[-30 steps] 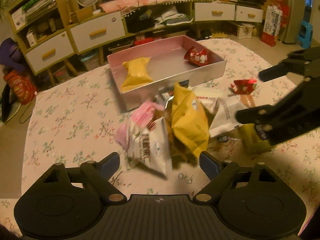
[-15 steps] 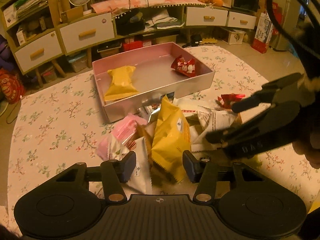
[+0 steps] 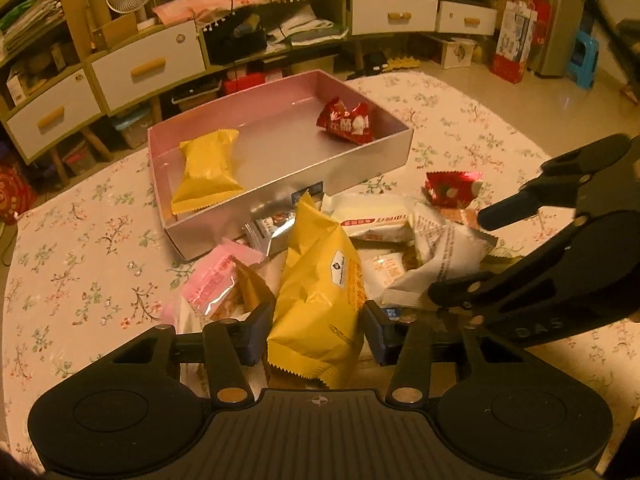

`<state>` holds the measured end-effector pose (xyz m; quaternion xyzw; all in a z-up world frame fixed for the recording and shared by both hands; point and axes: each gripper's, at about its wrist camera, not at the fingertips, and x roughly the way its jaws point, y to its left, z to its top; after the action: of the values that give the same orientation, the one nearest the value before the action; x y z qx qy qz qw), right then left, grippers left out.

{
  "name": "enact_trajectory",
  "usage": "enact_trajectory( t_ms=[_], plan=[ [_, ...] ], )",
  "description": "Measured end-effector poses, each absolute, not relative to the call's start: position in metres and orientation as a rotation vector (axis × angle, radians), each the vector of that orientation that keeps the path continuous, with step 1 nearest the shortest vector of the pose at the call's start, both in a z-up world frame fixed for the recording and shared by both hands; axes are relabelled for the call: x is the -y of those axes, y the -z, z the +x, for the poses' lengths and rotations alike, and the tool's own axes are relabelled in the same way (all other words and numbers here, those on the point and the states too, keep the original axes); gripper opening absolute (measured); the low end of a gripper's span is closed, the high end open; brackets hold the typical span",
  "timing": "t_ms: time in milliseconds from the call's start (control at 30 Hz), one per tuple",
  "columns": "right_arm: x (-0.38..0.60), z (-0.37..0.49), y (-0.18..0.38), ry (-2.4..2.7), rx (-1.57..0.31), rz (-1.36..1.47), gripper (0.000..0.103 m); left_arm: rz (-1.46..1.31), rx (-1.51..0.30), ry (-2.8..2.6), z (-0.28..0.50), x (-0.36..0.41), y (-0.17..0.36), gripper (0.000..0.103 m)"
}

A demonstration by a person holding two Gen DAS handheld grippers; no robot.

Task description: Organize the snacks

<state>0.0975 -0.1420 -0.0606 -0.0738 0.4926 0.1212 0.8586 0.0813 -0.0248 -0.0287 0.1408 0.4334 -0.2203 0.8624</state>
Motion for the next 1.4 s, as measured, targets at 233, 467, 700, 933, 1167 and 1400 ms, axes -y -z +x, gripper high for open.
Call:
enact_trajectory(
  t_ms=[233, 467, 700, 933, 1167, 1400],
  plan=[
    [0.149, 0.097, 0.063, -0.255, -1.047, -0.139, 0.069, 0.279, -0.937, 0.466, 0.085, 0.029, 0.036, 0.040],
    [0.155, 0.091, 0.065, -0.260, -1.061, -0.164, 0.067, 0.304, -0.937, 0.481, 0.074, 0.032, 0.034, 0.030],
    [0.163, 0.084, 0.068, -0.289, -1.075, -0.212, 0.066, 0.314, -0.952, 0.512, 0.053, 0.026, 0.034, 0.029],
    [0.168, 0.069, 0.073, -0.342, -1.080, -0.319, 0.066, 0.295, -0.996, 0.555, 0.035, 0.013, 0.039, 0.027],
    [0.186, 0.063, 0.065, -0.328, -1.085, -0.286, 0.071, 0.258, -1.067, 0.599, 0.025, 0.003, 0.045, 0.023],
    [0.189, 0.065, 0.054, -0.351, -1.051, -0.162, 0.072, 0.230, -0.980, 0.603, 0.025, -0.001, 0.032, 0.042]
  ],
)
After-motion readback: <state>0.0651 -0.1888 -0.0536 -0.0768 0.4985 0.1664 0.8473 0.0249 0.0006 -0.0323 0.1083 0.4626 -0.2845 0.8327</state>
